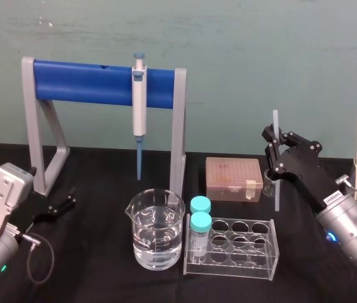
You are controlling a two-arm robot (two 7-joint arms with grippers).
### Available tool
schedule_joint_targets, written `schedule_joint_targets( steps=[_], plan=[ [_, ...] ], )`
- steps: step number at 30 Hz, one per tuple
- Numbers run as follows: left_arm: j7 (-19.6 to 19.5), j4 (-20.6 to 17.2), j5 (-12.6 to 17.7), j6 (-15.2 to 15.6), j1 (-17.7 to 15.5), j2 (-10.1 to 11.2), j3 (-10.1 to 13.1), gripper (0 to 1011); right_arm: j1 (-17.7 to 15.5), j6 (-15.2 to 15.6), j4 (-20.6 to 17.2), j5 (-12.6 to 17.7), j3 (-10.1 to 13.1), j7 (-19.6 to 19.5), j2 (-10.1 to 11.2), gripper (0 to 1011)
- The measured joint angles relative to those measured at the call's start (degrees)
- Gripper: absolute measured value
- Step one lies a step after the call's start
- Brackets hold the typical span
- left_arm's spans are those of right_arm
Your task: Pick up the stirring rod with one hand, then place it down.
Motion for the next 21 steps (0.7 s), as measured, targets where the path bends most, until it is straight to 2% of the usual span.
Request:
schedule_joint_targets(
  steps=[21],
  plan=[
    [0.0,0.0,0.0,0.0,0.0,0.0,0.0,1001,0.0,0.0,0.0,0.0,0.0,0.0,0.0,72]
  ],
)
